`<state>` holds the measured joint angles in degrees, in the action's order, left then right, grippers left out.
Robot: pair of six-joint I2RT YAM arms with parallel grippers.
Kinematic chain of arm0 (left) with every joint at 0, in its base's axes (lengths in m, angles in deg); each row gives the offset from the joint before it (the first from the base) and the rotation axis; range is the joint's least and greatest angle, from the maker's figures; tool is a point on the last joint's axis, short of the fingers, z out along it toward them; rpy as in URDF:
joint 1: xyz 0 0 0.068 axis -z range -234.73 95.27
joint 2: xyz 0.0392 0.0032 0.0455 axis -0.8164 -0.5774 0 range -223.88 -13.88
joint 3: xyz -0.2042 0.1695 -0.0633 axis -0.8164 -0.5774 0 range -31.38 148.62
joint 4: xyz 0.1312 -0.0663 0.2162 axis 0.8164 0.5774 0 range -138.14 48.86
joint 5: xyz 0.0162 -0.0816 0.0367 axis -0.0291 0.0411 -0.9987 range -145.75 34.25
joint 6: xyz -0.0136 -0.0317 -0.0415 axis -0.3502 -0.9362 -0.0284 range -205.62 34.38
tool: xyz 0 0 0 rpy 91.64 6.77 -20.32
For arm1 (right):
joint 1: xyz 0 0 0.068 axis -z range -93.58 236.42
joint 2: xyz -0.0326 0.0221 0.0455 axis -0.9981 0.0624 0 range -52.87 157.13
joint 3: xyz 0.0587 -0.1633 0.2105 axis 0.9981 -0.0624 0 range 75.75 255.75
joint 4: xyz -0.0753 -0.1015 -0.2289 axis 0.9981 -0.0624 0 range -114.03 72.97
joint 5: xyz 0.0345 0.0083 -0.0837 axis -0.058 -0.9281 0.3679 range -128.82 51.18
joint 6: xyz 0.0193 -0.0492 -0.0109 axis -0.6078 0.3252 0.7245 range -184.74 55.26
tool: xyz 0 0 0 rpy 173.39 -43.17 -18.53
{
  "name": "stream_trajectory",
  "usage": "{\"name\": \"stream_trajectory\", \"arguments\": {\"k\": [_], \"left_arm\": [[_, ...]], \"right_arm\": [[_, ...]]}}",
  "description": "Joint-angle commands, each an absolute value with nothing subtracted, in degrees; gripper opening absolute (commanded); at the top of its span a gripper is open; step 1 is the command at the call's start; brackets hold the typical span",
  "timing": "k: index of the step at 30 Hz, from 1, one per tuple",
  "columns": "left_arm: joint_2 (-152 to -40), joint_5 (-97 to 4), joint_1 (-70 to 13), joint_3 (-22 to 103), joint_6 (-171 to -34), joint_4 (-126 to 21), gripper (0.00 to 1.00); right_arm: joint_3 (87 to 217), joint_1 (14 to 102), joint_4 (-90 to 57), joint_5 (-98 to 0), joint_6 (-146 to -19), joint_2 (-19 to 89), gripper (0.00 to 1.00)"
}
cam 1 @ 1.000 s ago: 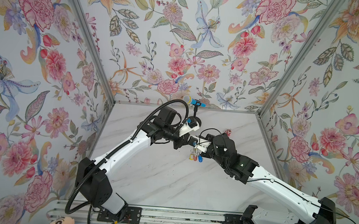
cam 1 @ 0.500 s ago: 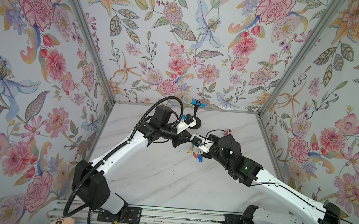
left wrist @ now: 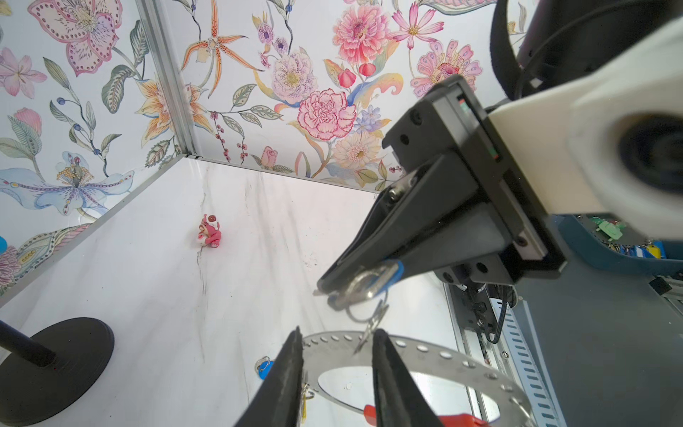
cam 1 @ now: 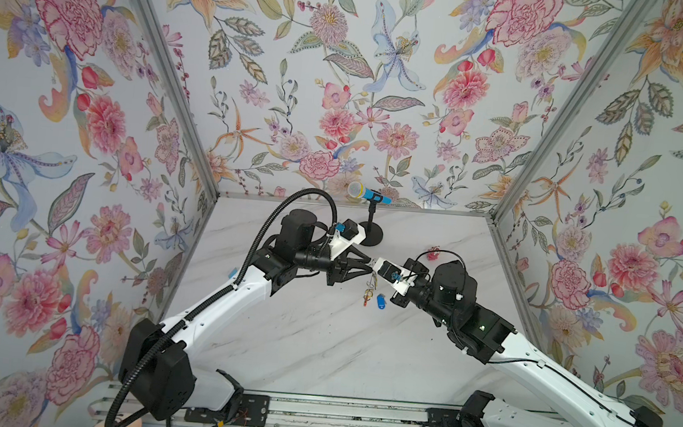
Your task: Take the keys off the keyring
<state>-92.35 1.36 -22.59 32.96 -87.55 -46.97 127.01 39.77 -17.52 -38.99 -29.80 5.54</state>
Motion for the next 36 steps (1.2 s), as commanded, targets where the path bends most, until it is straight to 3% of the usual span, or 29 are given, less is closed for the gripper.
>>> {"name": "stream_trajectory", "arguments": {"k": [1,11,26,36], "left_arm": [[-90.1,3.6,-23.2,29.1,-94.4,-58.4,0.37],[-90.6,5.4,-22.5,22.6,-105.1,-75.9,0.37],[-91.9,6.0,-20.0,21.6,-107.6,-79.9,0.15],[-92.2,6.0,-19.8,21.2,-107.8,-80.3,0.14]], "right_arm": [[126.2,40.3,-14.1,-41.6,-32.2,4.3,0.0],[125.5,41.4,-12.2,-44.6,-33.8,3.2,0.0],[124.7,43.3,-9.8,-47.9,-36.1,2.5,0.0],[124.4,44.5,-9.0,-49.5,-37.3,1.4,0.0]]}}
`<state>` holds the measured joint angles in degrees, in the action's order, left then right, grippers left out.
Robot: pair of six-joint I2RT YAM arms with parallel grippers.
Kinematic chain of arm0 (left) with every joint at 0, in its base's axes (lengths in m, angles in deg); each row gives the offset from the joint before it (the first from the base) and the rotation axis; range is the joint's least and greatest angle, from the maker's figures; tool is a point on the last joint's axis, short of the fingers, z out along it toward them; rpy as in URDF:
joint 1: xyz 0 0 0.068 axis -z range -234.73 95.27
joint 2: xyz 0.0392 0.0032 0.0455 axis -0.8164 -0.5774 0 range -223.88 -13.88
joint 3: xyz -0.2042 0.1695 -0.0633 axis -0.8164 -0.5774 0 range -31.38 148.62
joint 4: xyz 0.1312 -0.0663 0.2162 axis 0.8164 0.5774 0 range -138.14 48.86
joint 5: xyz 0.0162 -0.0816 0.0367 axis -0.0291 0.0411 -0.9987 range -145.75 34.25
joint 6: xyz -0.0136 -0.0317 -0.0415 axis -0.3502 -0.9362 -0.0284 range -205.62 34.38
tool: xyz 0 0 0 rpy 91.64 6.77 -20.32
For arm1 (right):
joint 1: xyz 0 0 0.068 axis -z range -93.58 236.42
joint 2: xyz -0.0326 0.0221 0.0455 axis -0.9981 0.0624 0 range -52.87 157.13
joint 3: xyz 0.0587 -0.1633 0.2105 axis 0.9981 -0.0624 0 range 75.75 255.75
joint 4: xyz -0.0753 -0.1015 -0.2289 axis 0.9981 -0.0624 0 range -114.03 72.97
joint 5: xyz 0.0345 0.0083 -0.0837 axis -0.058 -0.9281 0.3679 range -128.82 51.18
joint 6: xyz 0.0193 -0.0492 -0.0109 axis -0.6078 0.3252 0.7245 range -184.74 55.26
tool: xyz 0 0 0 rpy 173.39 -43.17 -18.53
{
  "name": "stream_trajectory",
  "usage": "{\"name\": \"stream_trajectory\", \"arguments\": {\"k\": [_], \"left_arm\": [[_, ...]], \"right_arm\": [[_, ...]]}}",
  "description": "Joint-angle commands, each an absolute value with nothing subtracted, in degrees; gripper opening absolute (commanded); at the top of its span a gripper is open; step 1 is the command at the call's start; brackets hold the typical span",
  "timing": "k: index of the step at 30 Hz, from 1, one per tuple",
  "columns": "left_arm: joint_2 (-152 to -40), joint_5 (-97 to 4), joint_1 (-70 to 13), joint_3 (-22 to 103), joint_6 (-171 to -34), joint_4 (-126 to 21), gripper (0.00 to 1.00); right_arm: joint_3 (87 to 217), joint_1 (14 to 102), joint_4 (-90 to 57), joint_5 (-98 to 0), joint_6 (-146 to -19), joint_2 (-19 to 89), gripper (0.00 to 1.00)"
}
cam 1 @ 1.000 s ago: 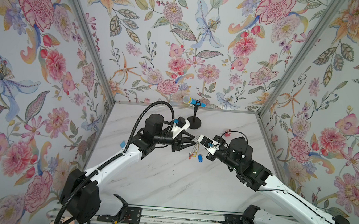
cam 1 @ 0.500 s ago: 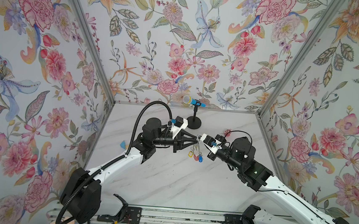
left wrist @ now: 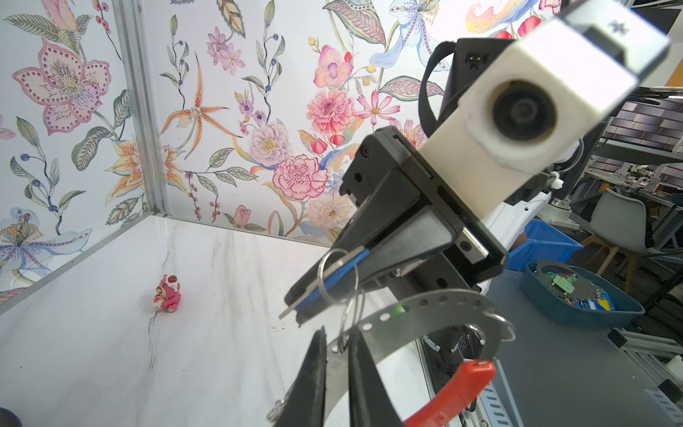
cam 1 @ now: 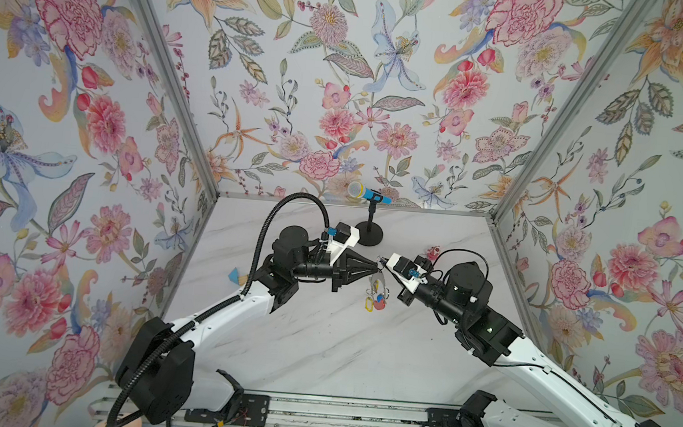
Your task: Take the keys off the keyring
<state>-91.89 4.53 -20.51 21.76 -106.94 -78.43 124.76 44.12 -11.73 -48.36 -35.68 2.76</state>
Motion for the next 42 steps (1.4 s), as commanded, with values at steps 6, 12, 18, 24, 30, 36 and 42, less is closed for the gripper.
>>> {"name": "stream_trajectory", "arguments": {"k": [6,12,18,24,30,36,42], "left_arm": [[-91.4,5.6,-19.9,21.3,-106.8,-79.4,0.0],[-90.5,5.1,-19.8,21.6,-106.4,-79.3,0.12],[-90.6,5.0,-19.8,21.6,-108.0,-81.7,0.16],[-91.0,4.2,-19.8,22.0,-108.4,-82.2,0.19],[-91.4,4.5,-19.9,22.2,-109.6,-84.2,0.13],[-91.4,5.2,-19.8,22.0,-109.6,-84.2,0.0],[-90.4,4.1,-19.8,23.3,-102.6,-75.0,0.0]], "right_arm": [[124.5,44.7,-9.3,-49.7,-37.4,1.5,0.0],[124.7,44.7,-9.6,-49.8,-37.5,2.0,0.0],[125.0,44.7,-9.9,-50.2,-37.5,2.4,0.0],[125.2,44.7,-10.2,-50.7,-37.6,2.7,0.0],[125.2,44.7,-10.3,-51.0,-37.7,2.6,0.0],[125.2,44.8,-10.1,-51.0,-37.7,2.4,0.0],[126.0,44.9,-11.6,-50.3,-37.1,2.2,0.0]]}}
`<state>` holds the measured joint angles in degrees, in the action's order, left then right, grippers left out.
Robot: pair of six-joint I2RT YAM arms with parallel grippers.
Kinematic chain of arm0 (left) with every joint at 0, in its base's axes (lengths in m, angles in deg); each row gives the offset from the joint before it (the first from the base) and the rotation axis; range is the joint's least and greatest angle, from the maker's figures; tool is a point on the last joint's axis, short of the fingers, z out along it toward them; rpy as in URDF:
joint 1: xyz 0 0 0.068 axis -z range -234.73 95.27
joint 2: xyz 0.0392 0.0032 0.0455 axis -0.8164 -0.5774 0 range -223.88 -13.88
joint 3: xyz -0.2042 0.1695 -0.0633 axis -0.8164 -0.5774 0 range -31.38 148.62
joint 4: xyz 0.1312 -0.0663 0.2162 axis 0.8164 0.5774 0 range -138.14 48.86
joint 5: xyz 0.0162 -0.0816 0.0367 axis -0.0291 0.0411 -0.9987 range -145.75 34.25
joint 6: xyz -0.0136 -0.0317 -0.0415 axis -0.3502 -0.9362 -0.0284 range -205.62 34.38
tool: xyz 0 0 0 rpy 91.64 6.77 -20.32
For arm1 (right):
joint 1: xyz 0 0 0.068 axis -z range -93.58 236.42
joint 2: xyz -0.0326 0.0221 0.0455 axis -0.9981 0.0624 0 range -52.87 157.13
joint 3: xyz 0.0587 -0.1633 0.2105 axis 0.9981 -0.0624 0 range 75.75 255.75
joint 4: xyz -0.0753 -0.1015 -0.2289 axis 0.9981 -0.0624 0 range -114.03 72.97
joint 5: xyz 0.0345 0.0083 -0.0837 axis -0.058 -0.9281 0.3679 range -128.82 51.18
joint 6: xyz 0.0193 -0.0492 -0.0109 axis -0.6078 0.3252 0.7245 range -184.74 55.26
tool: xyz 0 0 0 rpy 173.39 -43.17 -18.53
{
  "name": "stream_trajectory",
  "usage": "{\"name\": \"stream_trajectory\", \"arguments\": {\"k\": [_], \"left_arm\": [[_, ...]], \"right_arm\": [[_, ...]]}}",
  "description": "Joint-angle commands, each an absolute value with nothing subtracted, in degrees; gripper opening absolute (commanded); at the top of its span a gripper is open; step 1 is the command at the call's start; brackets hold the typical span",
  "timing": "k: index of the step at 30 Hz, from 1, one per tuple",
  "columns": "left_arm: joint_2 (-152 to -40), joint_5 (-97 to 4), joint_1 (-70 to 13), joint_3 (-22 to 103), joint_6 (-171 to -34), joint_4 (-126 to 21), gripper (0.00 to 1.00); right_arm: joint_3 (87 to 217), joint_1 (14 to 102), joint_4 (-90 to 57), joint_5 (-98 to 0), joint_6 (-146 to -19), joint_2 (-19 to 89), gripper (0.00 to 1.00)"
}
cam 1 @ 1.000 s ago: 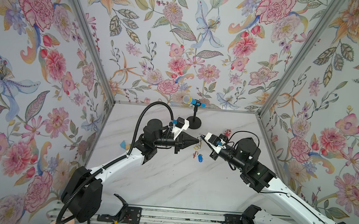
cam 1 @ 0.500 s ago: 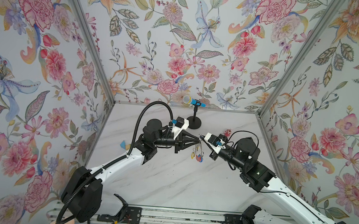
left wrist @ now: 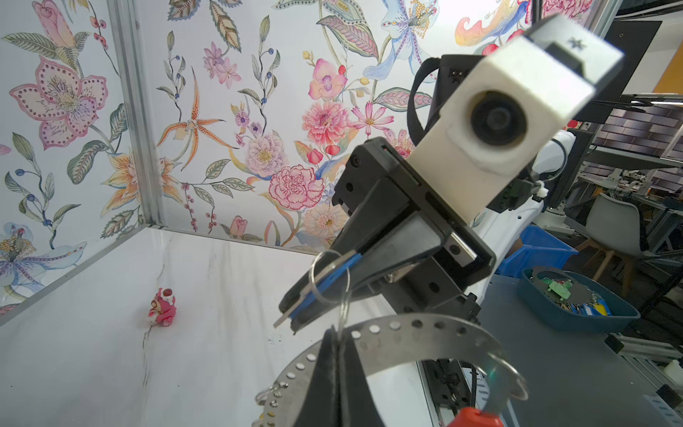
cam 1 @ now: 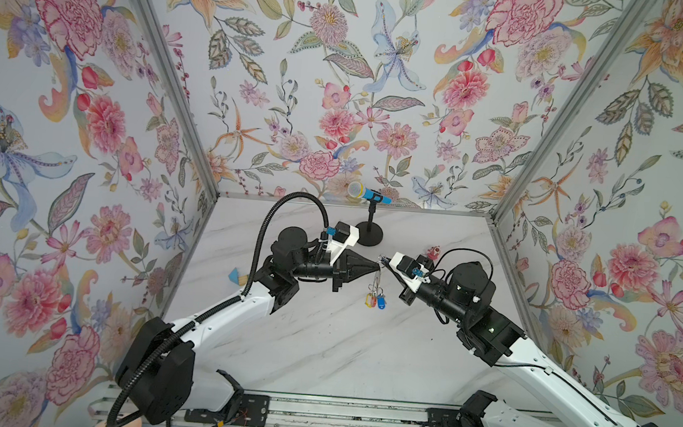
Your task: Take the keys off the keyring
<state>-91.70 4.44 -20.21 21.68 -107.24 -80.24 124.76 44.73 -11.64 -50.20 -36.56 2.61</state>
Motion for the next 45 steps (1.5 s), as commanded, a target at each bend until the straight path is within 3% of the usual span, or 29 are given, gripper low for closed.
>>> {"name": "stream_trajectory", "arguments": {"k": [1,6,17,36,45], "left_arm": [[-90.3,3.6,-19.7,24.4,-99.8,-70.8,0.0],[-90.9,0.4,-19.0,30.9,-85.5,-49.3,0.0],[-96.5,-3.3,-18.0,42.9,-71.8,-26.9,0.0],[-104.9,-1.4,-17.8,53.5,-73.5,-21.2,0.0],[-104.3,-1.0,-20.0,50.4,-77.6,-27.5,0.0]], "right_arm": [[126.4,45.0,-12.5,-50.2,-36.7,2.4,0.0],[128.9,43.9,-17.2,-46.7,-32.3,4.0,0.0],[133.7,37.1,-24.3,-34.6,-22.7,9.7,0.0],[134.0,29.4,-26.3,-17.2,-15.1,17.1,0.0],[132.7,30.6,-25.5,-21.4,-18.8,14.8,0.0]]}}
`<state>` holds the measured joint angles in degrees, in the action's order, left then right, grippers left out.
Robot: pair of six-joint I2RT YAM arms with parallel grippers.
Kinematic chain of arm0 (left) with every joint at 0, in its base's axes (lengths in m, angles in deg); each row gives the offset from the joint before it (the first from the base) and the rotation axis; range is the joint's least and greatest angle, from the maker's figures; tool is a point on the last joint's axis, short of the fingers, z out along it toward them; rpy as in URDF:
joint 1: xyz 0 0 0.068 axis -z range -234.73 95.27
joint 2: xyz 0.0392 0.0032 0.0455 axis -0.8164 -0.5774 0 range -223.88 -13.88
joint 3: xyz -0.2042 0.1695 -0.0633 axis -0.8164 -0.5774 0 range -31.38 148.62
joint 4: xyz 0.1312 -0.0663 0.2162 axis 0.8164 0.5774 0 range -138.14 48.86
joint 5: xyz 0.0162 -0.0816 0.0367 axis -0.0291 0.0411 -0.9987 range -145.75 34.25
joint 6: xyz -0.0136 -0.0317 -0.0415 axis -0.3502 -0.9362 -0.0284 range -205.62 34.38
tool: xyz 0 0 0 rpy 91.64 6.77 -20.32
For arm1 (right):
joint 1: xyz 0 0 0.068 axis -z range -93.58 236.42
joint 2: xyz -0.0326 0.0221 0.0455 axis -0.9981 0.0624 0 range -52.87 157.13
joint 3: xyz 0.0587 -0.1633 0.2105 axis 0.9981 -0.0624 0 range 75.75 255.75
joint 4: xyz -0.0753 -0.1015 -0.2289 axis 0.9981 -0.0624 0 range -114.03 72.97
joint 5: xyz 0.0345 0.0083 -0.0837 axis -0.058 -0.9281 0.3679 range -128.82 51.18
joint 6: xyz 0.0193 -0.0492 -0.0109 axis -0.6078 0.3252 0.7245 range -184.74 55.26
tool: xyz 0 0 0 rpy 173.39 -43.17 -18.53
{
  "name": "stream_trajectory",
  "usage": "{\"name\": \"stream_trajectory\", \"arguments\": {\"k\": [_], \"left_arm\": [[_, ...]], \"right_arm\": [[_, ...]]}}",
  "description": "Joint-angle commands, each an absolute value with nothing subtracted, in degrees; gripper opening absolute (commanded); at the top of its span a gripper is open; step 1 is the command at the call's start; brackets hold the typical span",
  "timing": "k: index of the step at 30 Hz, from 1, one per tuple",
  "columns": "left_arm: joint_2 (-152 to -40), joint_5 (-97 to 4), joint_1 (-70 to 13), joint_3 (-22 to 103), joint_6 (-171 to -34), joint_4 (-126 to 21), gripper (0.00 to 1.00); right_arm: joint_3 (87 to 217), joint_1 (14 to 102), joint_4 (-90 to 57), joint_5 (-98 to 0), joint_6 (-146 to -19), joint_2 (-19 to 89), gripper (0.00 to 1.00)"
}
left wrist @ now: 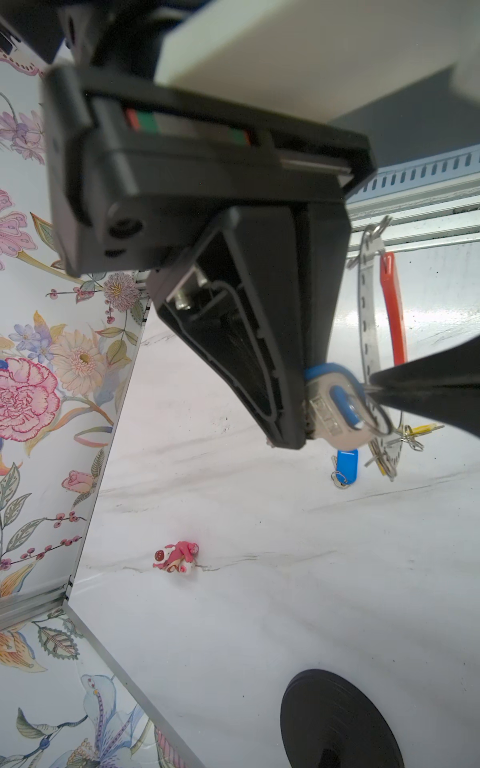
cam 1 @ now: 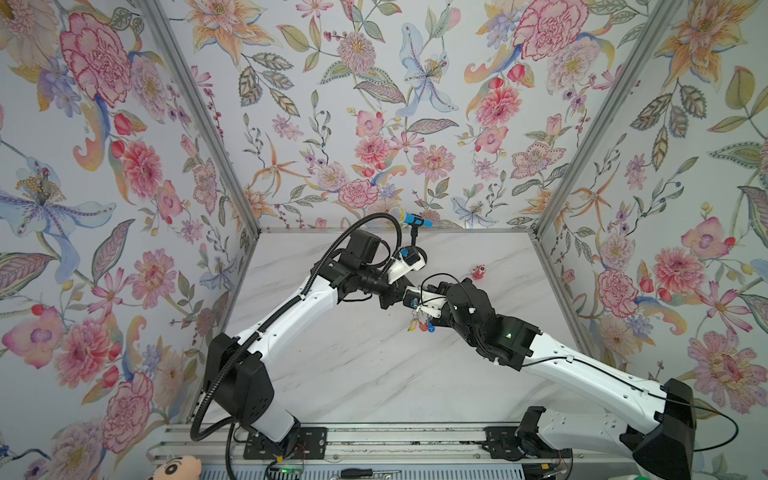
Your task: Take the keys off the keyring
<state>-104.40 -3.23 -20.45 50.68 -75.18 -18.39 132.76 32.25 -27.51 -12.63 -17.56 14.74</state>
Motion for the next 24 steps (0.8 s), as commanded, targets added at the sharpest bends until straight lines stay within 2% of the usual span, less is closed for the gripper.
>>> {"name": "stream_trajectory", "arguments": {"k": [1,6,9,11,14,18,24], "left_arm": [[-104.2,-1.7,-20.0,50.2,-77.1,-27.2,0.0],[-103.9,-2.7,-20.5,49.6,-76.3,-26.7,0.11],[-102.4,-2.7,-21.0,48.6,-77.1,-28.1,0.13],[-100.9,-3.8,-21.2,47.8,-77.9,-29.5,0.23],[-99.0,-5.0,-21.3,46.9,-78.0,-31.2,0.29],[-95.2,-10.3,-21.6,44.1,-80.1,-33.4,0.43],[-87.7,-17.3,-21.7,37.8,-83.4,-37.7,0.53]], "right_arm": [[132.4,30.8,-25.4,-22.2,-19.4,14.4,0.0],[131.7,32.6,-24.8,-24.9,-22.5,12.5,0.0],[131.6,33.8,-24.5,-26.1,-24.2,11.7,0.0],[131.6,34.2,-24.3,-26.5,-24.9,11.5,0.0],[131.7,34.8,-24.3,-26.6,-26.4,11.6,0.0],[132.1,35.4,-24.2,-26.3,-28.9,11.9,0.0],[132.5,35.7,-23.8,-26.0,-32.1,12.4,0.0]]}}
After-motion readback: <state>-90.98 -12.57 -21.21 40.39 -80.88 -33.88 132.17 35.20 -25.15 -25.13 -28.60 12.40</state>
